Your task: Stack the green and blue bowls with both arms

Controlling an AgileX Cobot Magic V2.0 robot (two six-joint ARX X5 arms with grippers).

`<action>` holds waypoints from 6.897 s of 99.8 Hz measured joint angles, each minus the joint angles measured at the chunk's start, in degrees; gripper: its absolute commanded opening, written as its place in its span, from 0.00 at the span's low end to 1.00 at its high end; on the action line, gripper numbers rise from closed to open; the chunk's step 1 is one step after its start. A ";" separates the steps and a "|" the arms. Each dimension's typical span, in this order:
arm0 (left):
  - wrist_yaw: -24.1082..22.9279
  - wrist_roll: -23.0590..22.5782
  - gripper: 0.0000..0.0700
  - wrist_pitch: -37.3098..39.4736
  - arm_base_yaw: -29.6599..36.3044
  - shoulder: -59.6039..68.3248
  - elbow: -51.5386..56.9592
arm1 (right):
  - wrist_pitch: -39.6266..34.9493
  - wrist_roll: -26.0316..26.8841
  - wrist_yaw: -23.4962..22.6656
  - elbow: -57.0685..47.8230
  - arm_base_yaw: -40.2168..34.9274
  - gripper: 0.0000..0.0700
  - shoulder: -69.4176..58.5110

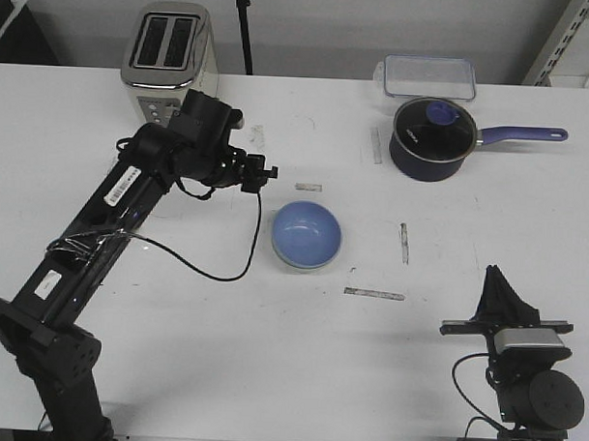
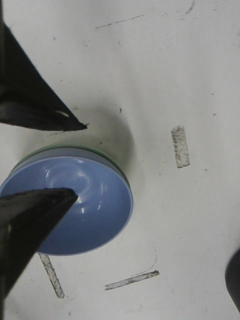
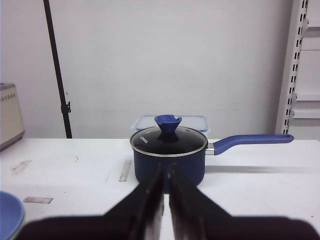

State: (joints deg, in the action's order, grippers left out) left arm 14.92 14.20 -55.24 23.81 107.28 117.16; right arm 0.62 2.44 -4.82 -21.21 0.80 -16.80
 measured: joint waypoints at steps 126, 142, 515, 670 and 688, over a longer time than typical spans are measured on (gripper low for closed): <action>-4.66 -11.26 0.00 41.18 -8.90 -30.67 -40.59 | -0.02 0.00 0.00 0.00 0.00 0.01 0.00; -4.66 -11.91 0.00 48.70 -12.37 -39.69 -52.41 | 0.00 0.00 0.00 0.00 0.00 0.01 0.00; -16.11 -14.75 0.01 62.51 -22.95 -106.99 -115.21 | 0.00 0.00 0.00 0.00 0.00 0.01 0.00; -16.11 -14.75 0.00 62.51 -22.95 -106.99 -115.21 | -0.22 -0.72 -0.50 11.32 -0.04 0.01 9.40; -16.11 -14.75 0.00 62.51 -22.95 -106.99 -115.21 | -0.02 -0.72 2.62 15.43 -0.04 0.01 16.22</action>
State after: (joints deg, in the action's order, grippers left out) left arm -1.19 -0.56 7.27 0.86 0.30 1.96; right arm 0.60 1.72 -2.20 -5.78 0.75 -0.58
